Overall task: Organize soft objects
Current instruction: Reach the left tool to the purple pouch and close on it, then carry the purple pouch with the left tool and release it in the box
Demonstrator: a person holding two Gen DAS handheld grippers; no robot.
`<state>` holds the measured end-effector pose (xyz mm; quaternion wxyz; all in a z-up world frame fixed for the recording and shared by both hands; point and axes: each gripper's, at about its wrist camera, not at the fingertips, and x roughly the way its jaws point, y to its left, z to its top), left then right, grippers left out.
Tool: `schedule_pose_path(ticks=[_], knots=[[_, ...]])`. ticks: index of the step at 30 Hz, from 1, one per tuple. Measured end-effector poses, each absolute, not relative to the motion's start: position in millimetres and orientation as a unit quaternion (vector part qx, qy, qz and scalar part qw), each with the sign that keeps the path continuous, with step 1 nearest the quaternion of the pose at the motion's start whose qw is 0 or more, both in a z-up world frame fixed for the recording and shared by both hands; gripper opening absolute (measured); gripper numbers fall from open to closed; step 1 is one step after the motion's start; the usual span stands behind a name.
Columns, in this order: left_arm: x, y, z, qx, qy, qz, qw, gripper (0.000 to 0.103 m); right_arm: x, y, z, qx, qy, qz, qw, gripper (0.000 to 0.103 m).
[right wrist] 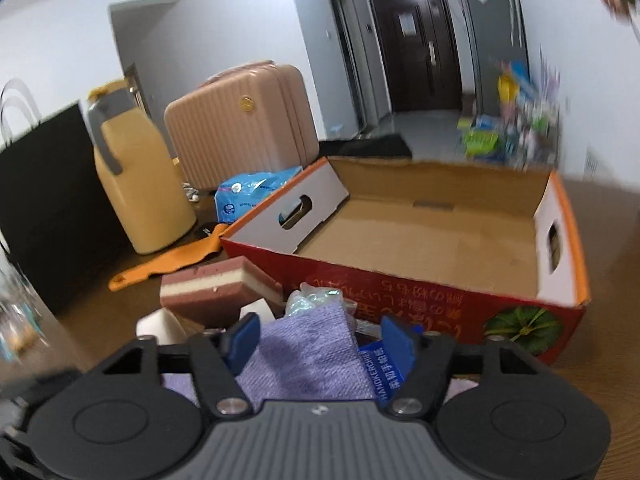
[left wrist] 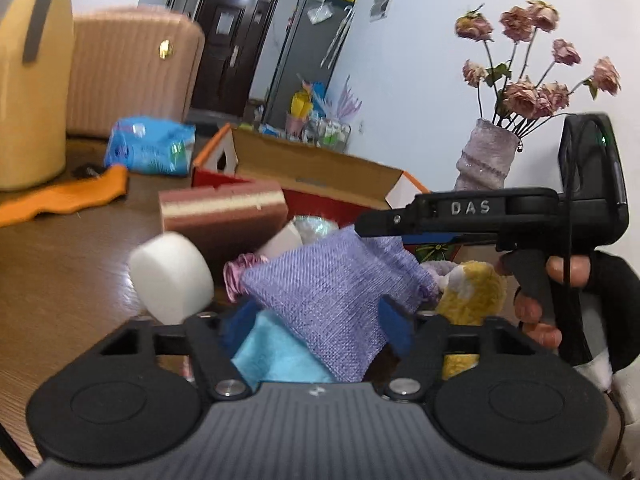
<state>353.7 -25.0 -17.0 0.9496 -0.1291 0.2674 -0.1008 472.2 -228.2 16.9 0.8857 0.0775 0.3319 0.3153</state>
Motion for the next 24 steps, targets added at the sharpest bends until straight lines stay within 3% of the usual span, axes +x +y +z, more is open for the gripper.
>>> schedule_pose_path(ticks=[2,3,10,15,24], knots=[[357.2,-21.2,-20.0,-0.146,0.273,-0.108,0.945,0.042,474.3,-230.1,11.0,0.102,0.341,0.320,0.878,0.009],[357.7,-20.4,-20.8,-0.149,0.271,-0.110,0.945,0.035,473.6,-229.7,9.8,0.101,0.340,0.317,0.880,0.002],[326.6,-25.8,-5.6,-0.112,0.238,-0.132,0.956,0.012,414.1,-223.1,38.7,0.064,0.281,0.300,0.909,0.002],[270.9,-11.3,10.0,-0.105,0.210,-0.159,0.959,0.012,343.1,-216.8,62.5,0.080,0.239,0.316,0.915,0.002],[189.7,4.8,-9.3,-0.080,0.253,-0.154,0.952,0.013,234.4,-223.3,4.6,0.140,0.279,0.240,0.919,0.002]])
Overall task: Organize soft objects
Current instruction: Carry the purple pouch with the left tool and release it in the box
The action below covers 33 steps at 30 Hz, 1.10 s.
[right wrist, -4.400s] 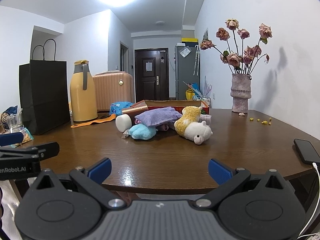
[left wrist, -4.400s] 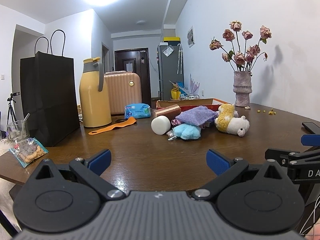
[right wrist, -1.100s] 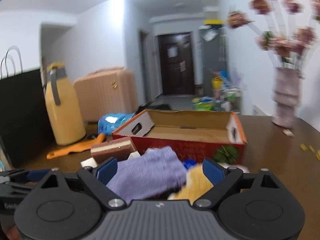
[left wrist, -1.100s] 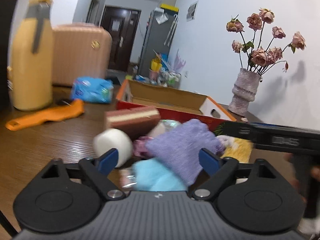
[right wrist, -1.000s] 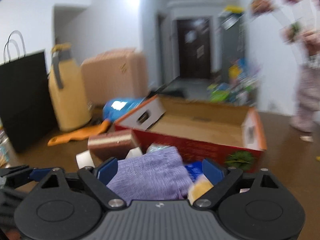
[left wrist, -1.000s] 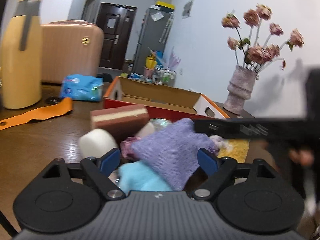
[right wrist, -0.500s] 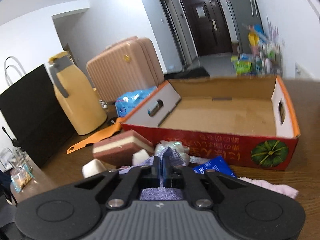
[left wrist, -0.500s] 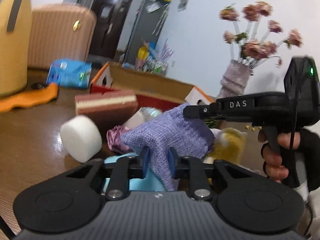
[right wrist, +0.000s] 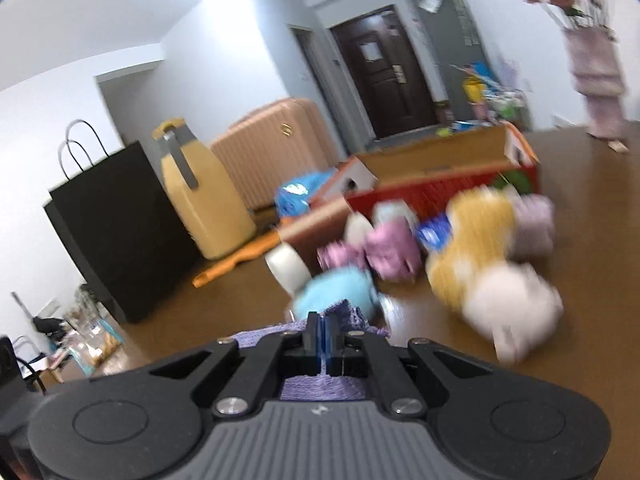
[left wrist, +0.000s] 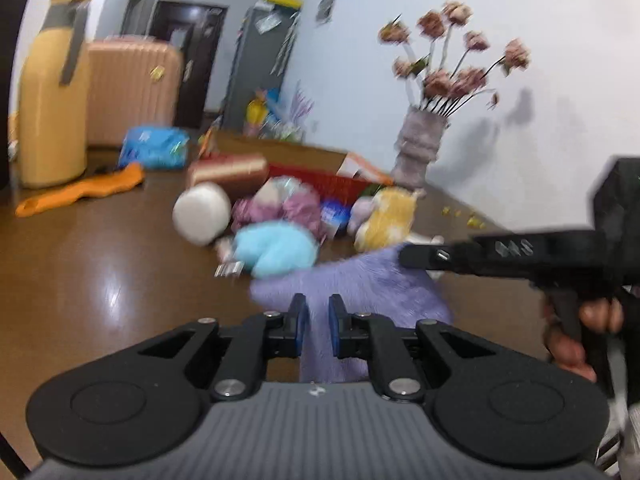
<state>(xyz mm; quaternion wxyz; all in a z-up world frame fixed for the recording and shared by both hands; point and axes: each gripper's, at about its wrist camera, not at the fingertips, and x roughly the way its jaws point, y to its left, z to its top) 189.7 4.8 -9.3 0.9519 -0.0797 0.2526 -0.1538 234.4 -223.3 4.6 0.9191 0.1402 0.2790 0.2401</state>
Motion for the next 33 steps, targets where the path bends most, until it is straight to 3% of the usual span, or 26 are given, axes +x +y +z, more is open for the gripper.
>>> schedule_pose_path(ticks=[2,4,6,9,14,16,19,22,27,33], knots=[[182.5,2.2,-17.0,-0.071,0.265,-0.131,0.953,0.019,219.5,-215.9,-8.2,0.123,0.281,0.215,0.927,0.010],[171.5,2.0,-21.6,-0.069,0.269,-0.123,0.953,0.040,203.1,-215.9,-14.5,0.111,0.279,0.195,0.934,0.014],[162.4,5.8,-23.9,-0.078,0.271,-0.121,0.952,0.049,189.9,-225.0,-18.1,0.119,0.270,0.198,0.935,0.015],[163.0,8.2,-23.9,-0.073,0.272,-0.116,0.953,0.051,187.2,-233.7,-23.6,0.129,0.275,0.189,0.934,0.035],[179.8,18.3,-21.9,-0.081,0.258,-0.136,0.953,0.052,187.9,-228.5,-26.4,0.129,0.268,0.175,0.938,0.039],[192.2,22.8,-29.2,-0.103,0.278,-0.166,0.940,0.049,188.1,-222.6,-31.5,0.126,0.273,0.171,0.938,0.040],[200.0,23.3,-38.9,-0.122,0.307,-0.181,0.927,0.027,187.7,-211.9,-40.0,0.104,0.277,0.159,0.942,0.042],[198.1,22.0,-40.4,-0.120,0.299,-0.184,0.929,0.022,186.9,-204.1,-44.5,0.075,0.274,0.146,0.947,0.041],[200.3,17.2,-43.5,-0.119,0.299,-0.180,0.929,0.012,184.9,-199.6,-52.2,0.047,0.267,0.142,0.952,0.020],[192.4,13.1,-43.7,-0.115,0.285,-0.184,0.934,0.010,183.0,-190.6,-46.8,-0.006,0.256,0.135,0.957,0.007]])
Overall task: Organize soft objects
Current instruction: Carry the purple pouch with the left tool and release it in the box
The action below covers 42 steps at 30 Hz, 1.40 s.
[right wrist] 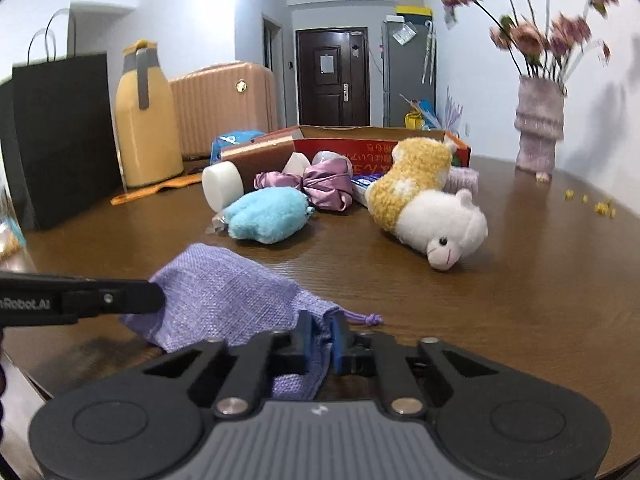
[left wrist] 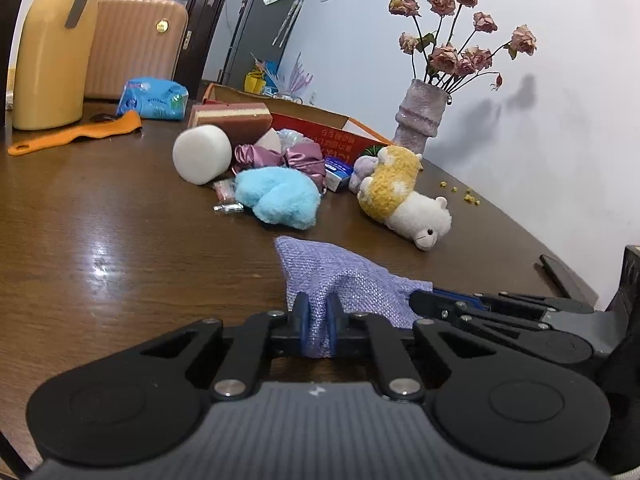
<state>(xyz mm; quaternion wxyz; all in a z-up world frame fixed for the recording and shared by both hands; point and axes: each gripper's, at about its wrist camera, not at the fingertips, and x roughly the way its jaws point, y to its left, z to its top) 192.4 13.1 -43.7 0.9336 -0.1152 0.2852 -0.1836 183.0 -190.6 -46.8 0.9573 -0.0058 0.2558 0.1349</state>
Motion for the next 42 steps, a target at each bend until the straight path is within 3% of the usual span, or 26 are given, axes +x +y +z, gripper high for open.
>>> schedule_pose_path(ticks=[6,14,18,23,30,33,35,36,37,42], knots=[[199.6,23.5,-25.7,-0.165,0.265,-0.212,0.926,0.007,188.8,-206.2,-16.7,0.036,0.229,0.148,0.961,0.004],[277.3,22.7,50.7,-0.167,0.222,-0.247,0.929,0.007,267.8,-216.4,62.2,0.035,0.176,0.183,0.967,0.004],[365.3,24.3,93.2,-0.203,0.237,-0.254,0.915,0.007,349.3,-220.2,112.3,0.040,0.178,0.206,0.961,0.004],[486.8,19.9,113.3,-0.176,0.253,-0.216,0.926,0.007,476.3,-208.0,144.1,0.019,0.211,0.189,0.959,0.004],[647.0,11.3,62.4,-0.126,0.356,-0.125,0.917,0.007,656.0,-163.2,94.5,0.002,0.337,0.173,0.926,0.005],[686.9,7.5,34.9,-0.092,0.389,-0.093,0.912,0.010,707.2,-149.9,54.2,0.029,0.392,0.163,0.905,0.005],[697.2,9.6,21.8,-0.082,0.390,-0.073,0.914,0.029,723.4,-143.6,34.8,0.031,0.406,0.151,0.901,0.007],[697.6,11.9,17.1,-0.086,0.390,-0.068,0.914,0.042,726.7,-140.8,26.6,0.029,0.410,0.143,0.900,0.009],[695.8,15.2,14.2,-0.090,0.386,-0.069,0.915,0.047,727.2,-138.3,20.5,0.025,0.413,0.138,0.900,0.012],[671.7,20.7,23.7,-0.082,0.359,-0.082,0.926,0.050,711.5,-140.5,28.2,0.027,0.403,0.137,0.904,0.023]])
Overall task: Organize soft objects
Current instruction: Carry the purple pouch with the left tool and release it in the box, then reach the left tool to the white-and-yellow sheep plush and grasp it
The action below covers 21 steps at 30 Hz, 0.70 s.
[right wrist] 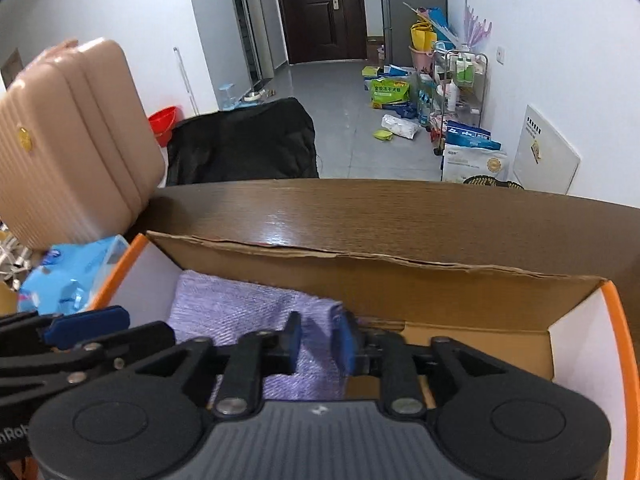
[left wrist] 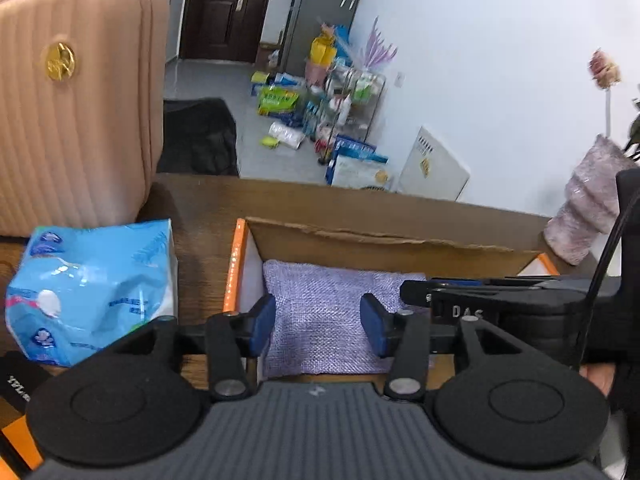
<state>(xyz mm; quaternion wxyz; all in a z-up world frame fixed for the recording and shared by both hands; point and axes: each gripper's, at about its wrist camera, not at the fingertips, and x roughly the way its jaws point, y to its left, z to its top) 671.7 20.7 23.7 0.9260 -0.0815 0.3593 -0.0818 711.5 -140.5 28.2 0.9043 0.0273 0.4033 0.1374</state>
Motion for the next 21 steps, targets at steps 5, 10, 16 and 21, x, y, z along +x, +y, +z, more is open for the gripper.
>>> schedule_pose_path(ticks=[5,10,16,21], knots=[[624.8,30.2,63.4,-0.077,0.327,-0.084,0.938,0.059,660.9,-165.3,89.3,0.003,0.353,0.127,0.927,0.033],[542.5,43.2,102.1,-0.083,0.288,-0.078,0.951,0.075,568.5,-200.1,154.4,-0.027,0.268,0.147,0.952,0.058],[393.3,46.3,111.2,-0.048,0.198,-0.076,0.976,0.089,438.7,-226.6,173.4,-0.042,0.195,0.154,0.968,0.062],[283.4,41.7,98.6,-0.031,0.124,-0.075,0.989,0.102,331.9,-237.5,157.5,-0.031,0.145,0.176,0.973,0.082]])
